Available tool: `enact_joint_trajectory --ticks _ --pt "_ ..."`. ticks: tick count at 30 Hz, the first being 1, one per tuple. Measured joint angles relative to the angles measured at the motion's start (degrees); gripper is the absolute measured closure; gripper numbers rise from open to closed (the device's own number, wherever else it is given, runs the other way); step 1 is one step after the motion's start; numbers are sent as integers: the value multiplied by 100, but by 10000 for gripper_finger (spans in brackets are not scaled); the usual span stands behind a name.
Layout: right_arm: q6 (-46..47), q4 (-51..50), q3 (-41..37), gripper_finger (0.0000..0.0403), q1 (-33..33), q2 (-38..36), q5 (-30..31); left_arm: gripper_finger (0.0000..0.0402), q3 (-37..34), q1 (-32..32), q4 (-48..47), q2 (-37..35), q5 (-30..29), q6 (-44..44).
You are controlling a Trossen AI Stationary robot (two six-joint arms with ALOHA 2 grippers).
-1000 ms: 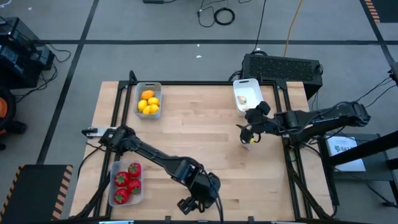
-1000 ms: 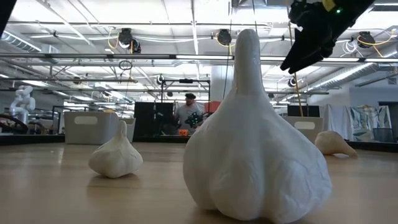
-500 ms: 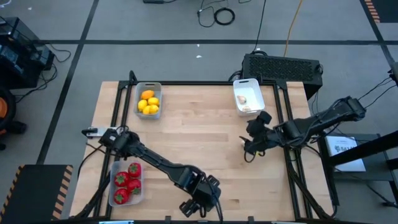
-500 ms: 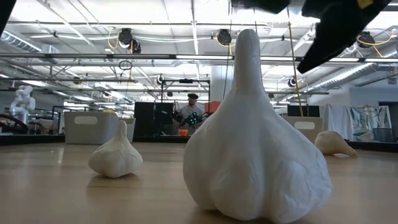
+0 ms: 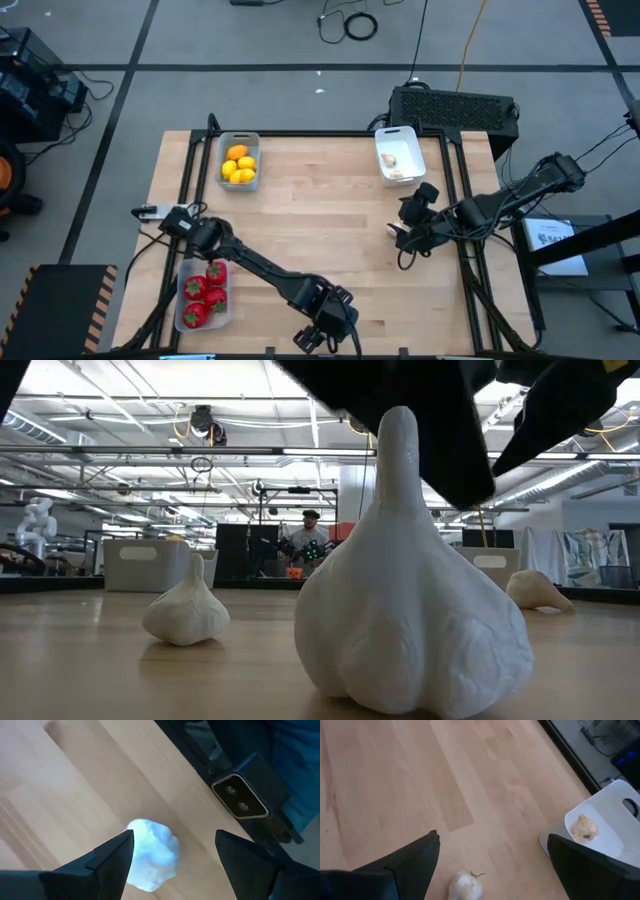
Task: Sort produce into baskets
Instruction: Put the white garlic into the white bin
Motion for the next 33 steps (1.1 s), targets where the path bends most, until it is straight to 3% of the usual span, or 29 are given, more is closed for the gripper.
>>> enact_joint_trajectory --ticks 8,29,33 --pt "0 5 -1 46 3 0 -7 139 0 2 -129 -9 37 -12" --pt "42 14 0 46 3 0 -17 377 0 42 -134 -9 -77 303" --pt "42 14 -1 46 3 0 -20 392 0 106 -139 -9 -94 306"
